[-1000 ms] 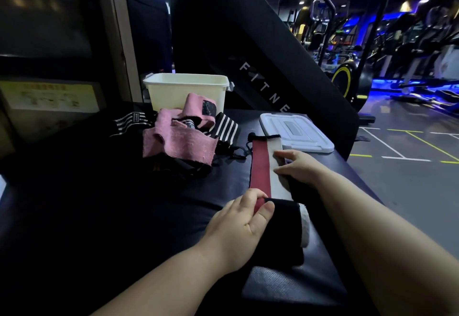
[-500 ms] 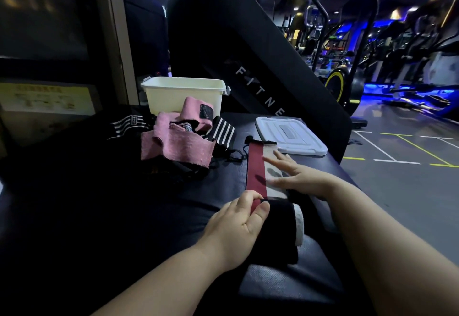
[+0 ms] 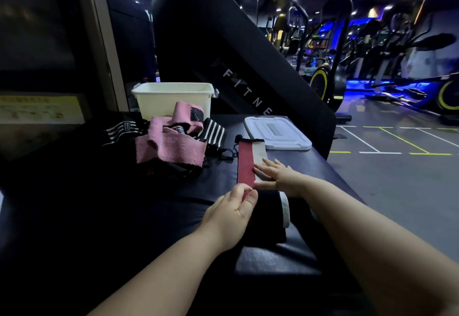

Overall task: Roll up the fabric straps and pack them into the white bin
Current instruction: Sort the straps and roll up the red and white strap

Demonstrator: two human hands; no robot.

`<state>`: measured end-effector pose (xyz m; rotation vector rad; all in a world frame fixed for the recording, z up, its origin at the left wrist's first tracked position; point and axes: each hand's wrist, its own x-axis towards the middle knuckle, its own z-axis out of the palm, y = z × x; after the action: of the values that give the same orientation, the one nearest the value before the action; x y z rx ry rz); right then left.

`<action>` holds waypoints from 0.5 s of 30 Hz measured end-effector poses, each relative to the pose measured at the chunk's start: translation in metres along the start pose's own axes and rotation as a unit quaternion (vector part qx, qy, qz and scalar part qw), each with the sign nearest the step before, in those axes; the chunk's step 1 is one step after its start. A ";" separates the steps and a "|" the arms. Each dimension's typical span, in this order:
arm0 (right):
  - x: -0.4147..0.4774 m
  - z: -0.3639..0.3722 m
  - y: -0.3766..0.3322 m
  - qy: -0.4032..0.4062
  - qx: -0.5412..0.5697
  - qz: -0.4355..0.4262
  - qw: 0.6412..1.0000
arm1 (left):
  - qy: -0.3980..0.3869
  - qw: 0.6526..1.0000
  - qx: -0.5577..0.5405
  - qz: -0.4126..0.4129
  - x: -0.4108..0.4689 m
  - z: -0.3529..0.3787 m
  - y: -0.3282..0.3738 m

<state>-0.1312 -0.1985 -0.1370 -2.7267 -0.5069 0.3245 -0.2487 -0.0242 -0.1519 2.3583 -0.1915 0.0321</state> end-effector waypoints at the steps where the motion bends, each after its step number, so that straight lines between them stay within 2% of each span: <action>1: -0.009 0.003 -0.002 0.076 0.091 -0.020 0.993 | 0.001 1.000 0.001 0.001 0.000 0.000 0.000; 3: -0.023 0.006 0.000 0.194 0.231 -0.092 0.949 | 0.002 1.000 0.004 -0.001 0.001 0.000 0.002; 4: -0.038 0.008 -0.001 0.215 0.268 -0.108 0.933 | 0.008 1.000 0.004 -0.002 0.002 -0.001 0.002; 6: -0.066 0.021 -0.017 0.195 0.361 -0.129 0.903 | 0.031 0.999 0.012 -0.002 0.003 0.002 0.000; 10: -0.087 0.053 -0.041 0.244 0.300 -0.117 0.915 | 0.102 0.992 0.046 0.057 0.004 0.010 -0.004; 12: -0.089 0.059 -0.045 0.267 0.318 -0.106 0.904 | 0.112 0.989 -0.021 0.099 0.004 0.014 -0.002; 15: -0.088 0.060 -0.052 0.290 0.300 -0.078 0.905 | 0.089 0.984 -0.128 0.087 0.006 0.012 0.003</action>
<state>-0.2437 -0.1687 -0.1585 -2.0200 -0.3677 -0.3252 -0.2432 -0.0354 -0.1578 2.0633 -0.2960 0.2855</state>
